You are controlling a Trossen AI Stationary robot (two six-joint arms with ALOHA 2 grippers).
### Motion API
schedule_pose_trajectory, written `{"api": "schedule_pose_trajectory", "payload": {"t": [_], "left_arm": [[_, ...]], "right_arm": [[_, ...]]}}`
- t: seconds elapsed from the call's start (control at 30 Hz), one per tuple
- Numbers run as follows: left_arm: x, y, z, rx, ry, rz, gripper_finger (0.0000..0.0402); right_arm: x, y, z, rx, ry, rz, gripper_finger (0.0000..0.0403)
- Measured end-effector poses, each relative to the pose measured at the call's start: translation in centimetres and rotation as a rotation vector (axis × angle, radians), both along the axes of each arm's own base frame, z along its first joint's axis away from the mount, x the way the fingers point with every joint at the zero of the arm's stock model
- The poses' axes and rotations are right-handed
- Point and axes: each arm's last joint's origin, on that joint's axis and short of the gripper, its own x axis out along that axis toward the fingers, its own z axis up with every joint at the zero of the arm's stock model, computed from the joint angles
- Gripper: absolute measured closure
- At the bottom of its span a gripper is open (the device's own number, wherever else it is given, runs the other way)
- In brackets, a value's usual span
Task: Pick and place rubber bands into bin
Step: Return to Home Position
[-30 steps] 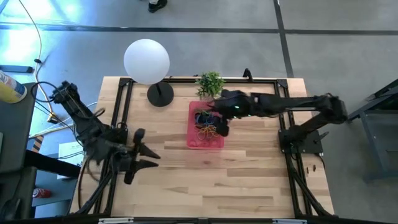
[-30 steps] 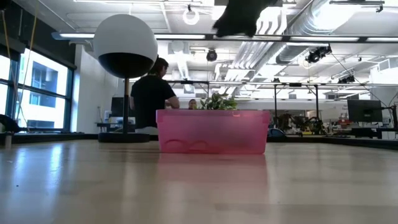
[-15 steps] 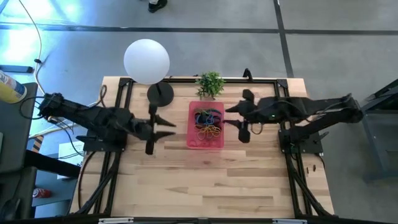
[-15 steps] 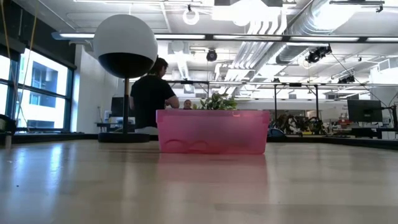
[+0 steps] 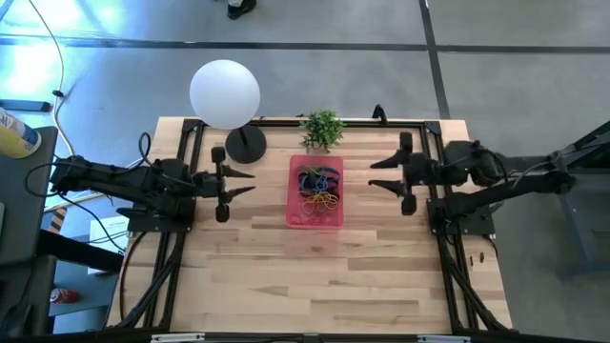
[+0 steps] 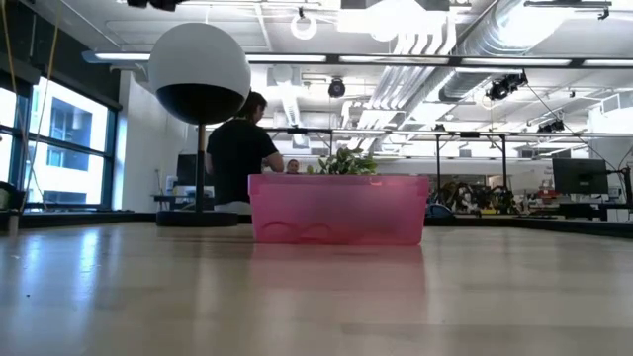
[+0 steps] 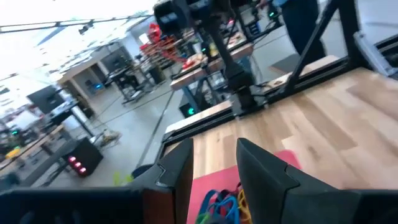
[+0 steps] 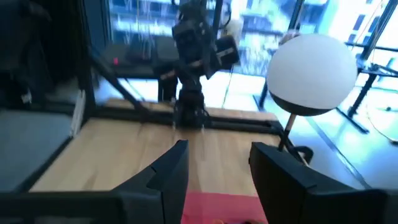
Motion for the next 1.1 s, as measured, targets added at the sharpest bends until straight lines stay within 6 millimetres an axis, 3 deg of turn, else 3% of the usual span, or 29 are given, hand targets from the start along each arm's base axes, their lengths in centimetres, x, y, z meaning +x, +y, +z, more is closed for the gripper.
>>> {"api": "schedule_pose_trajectory", "payload": {"t": [0.3,0.63,0.9,1.1], "left_arm": [[-1.7,0.1,-2.7,-0.008,0.004,0.037,0.0291],[-5.6,0.2,-5.4,-0.036,-0.113,0.04,0.0291],[-8.1,0.2,-6.3,-0.043,-0.145,0.047,0.0291],[-8.2,0.2,-6.4,-0.047,-0.123,0.049,0.0291]], "right_arm": [[-4.0,-0.9,-7.1,0.144,-0.251,0.018,0.0245],[-4.2,-0.8,-13.4,0.277,-0.342,0.07,0.0247],[-4.6,-0.9,-17.2,0.347,-0.362,0.054,0.0249],[-5.4,-1.0,-18.4,0.376,-0.4,0.047,0.025]]}}
